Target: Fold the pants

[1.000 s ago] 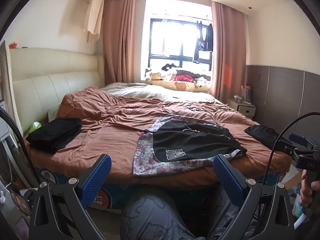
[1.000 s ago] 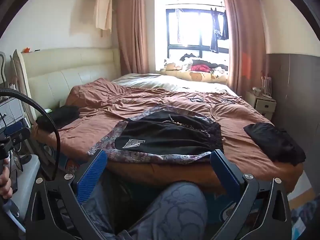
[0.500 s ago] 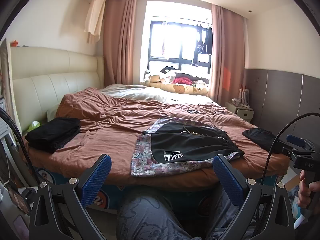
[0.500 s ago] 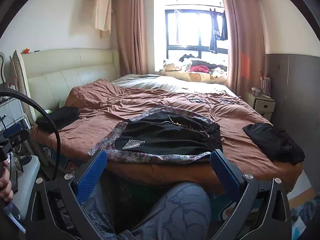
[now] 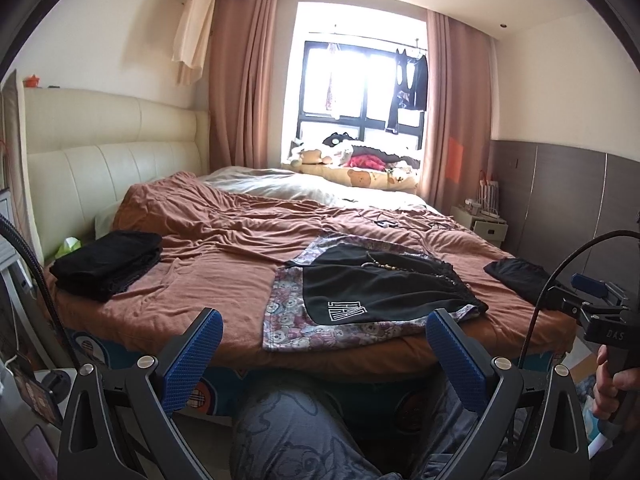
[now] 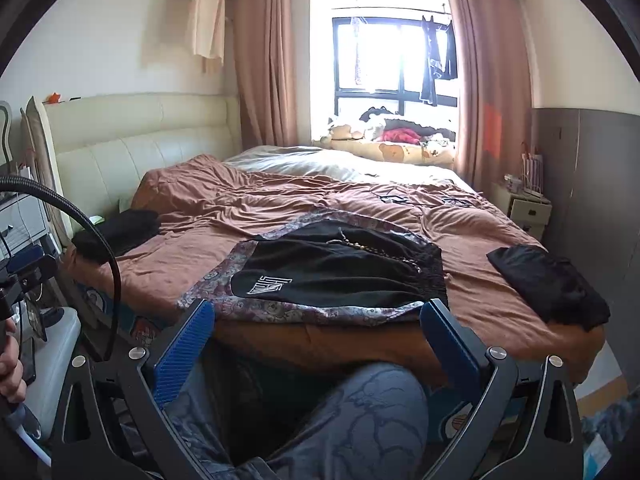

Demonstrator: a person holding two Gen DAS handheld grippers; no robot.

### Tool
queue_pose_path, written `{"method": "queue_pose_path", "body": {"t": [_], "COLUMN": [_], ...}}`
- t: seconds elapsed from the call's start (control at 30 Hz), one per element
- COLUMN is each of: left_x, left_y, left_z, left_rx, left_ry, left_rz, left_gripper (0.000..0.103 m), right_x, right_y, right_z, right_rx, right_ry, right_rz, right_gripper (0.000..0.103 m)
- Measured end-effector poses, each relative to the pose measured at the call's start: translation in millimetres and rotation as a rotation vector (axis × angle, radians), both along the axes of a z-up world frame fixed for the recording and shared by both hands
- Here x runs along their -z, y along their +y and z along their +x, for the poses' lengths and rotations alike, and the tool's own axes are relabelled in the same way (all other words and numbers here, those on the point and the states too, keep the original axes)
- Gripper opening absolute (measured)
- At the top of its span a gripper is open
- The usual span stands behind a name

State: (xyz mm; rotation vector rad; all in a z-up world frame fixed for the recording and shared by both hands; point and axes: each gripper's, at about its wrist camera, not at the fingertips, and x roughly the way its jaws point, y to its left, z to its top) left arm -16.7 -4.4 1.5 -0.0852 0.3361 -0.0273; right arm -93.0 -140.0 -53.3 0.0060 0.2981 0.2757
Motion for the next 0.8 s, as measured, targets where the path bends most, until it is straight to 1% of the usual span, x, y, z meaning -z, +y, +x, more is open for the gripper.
{"method": "queue_pose_path", "body": {"t": [0.8], "left_x": [4.9], "left_y": [5.3], "left_z": [-4.3], "left_rx": [0.015], "left_ry": [-0.013], "left_rz": [-0.028], "left_gripper": [0.103], "right_x": [5.6], "right_y": [4.8], "right_z": [0.2], "right_rx": [0.012], "right_ry": [0.009], "right_rz": [0.008], "right_gripper": [0.103]}}
